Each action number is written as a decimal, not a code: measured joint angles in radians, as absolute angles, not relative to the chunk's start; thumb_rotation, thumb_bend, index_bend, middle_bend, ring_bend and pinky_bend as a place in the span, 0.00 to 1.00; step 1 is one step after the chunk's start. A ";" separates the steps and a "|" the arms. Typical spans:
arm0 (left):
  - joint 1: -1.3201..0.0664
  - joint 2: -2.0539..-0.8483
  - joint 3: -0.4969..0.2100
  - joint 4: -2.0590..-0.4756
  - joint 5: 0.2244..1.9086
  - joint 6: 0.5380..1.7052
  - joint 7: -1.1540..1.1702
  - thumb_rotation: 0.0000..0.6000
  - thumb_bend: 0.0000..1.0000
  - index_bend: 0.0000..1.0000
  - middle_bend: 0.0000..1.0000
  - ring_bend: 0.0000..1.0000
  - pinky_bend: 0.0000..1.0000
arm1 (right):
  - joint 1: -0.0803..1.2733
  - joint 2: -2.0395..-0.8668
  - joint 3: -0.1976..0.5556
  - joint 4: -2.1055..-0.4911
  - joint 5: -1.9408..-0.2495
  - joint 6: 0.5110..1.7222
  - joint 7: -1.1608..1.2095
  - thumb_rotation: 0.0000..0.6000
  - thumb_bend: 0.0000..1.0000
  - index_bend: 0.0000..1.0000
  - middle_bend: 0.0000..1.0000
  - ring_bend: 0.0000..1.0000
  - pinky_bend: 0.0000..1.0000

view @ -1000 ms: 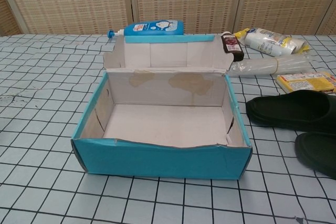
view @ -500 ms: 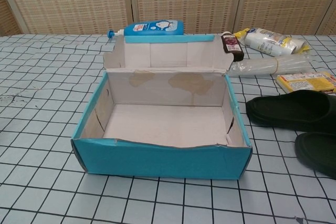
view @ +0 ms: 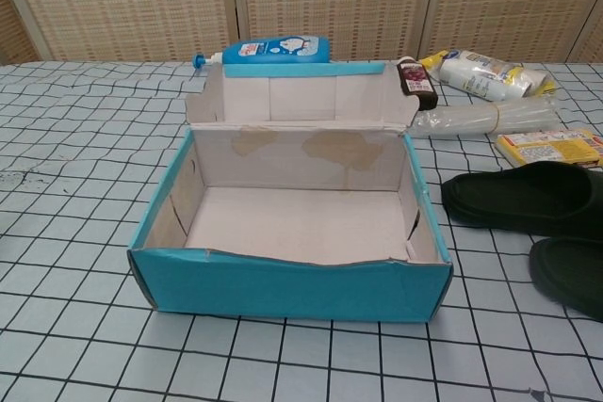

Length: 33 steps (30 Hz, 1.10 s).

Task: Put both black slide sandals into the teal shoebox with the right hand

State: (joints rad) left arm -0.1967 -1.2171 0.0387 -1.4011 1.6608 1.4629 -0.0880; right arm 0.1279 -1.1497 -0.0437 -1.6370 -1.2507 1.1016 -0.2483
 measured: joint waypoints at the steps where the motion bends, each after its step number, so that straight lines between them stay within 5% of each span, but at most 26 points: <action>1: -0.197 -1.217 0.039 -1.401 1.661 1.463 -0.088 1.00 0.50 0.23 0.12 0.19 0.40 | 0.131 -1.154 -0.043 -1.633 -1.244 1.096 -0.252 1.00 0.00 0.00 0.03 0.00 0.13; 13: -0.198 -1.216 0.041 -1.401 1.661 1.460 -0.093 1.00 0.50 0.23 0.13 0.19 0.40 | 0.165 -1.202 -0.041 -1.598 -1.193 1.040 -0.283 1.00 0.00 0.00 0.04 0.00 0.14; 23: -0.200 -1.215 0.043 -1.400 1.662 1.456 -0.102 1.00 0.50 0.23 0.13 0.19 0.40 | 0.168 -1.228 -0.043 -1.570 -1.190 1.050 -0.286 1.00 0.00 0.10 0.15 0.02 0.18; 33: -0.201 -1.215 0.045 -1.400 1.664 1.454 -0.101 1.00 0.50 0.23 0.13 0.19 0.40 | 0.163 -1.244 -0.045 -1.551 -1.204 1.071 -0.261 1.00 0.00 0.24 0.26 0.14 0.31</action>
